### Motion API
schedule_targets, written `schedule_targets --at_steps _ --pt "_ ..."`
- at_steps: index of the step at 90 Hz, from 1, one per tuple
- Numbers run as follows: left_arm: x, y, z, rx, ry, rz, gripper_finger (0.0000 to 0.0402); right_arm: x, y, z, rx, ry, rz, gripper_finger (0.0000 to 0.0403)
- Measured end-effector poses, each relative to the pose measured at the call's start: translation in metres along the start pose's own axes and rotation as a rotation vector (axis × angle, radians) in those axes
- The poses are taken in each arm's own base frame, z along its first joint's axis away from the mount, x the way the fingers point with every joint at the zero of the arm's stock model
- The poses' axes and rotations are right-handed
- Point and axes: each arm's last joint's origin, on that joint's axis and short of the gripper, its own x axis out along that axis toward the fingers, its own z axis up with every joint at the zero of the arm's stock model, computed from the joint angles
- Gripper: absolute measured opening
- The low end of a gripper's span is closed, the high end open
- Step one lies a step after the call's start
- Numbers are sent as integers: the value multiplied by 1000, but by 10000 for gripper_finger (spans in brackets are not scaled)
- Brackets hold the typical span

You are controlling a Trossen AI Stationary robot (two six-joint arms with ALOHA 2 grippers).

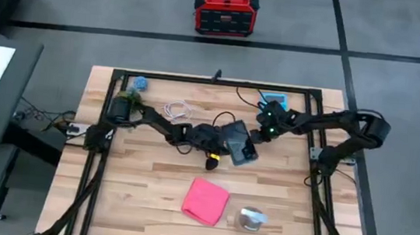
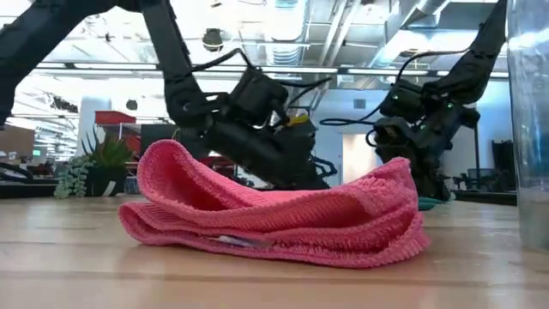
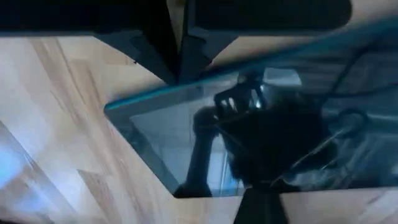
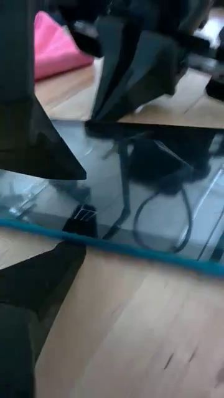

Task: Apply microfiber cloth
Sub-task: Spray the front of the cellphone using the spray bottle

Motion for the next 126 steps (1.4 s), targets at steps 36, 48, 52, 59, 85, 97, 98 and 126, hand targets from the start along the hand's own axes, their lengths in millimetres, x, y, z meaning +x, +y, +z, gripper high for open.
schedule_targets --at_steps 36,48,52,59,85,97,98,126 --pt "-1 6 0 -10 7 15 0 8 14 -2 -73 -58 23 108" --pt "-6 6 6 -24 3 27 0 6 25 -2 -112 -85 50 47" --pt "-10 6 8 -23 6 32 0 4 30 -3 -125 -103 55 30" --pt "-21 4 9 -19 27 55 0 -1 39 -4 -153 -143 48 13" --pt "-105 -10 1 6 54 166 0 -28 80 -32 -346 -332 -15 12" --pt "-149 -26 -24 32 -76 117 0 -33 102 -48 -424 -477 24 12" --pt "-152 -27 -26 31 -91 112 0 -33 104 -49 -428 -492 33 12" --pt "-201 -53 -40 43 -559 -53 0 -17 111 -85 -460 -876 386 12"
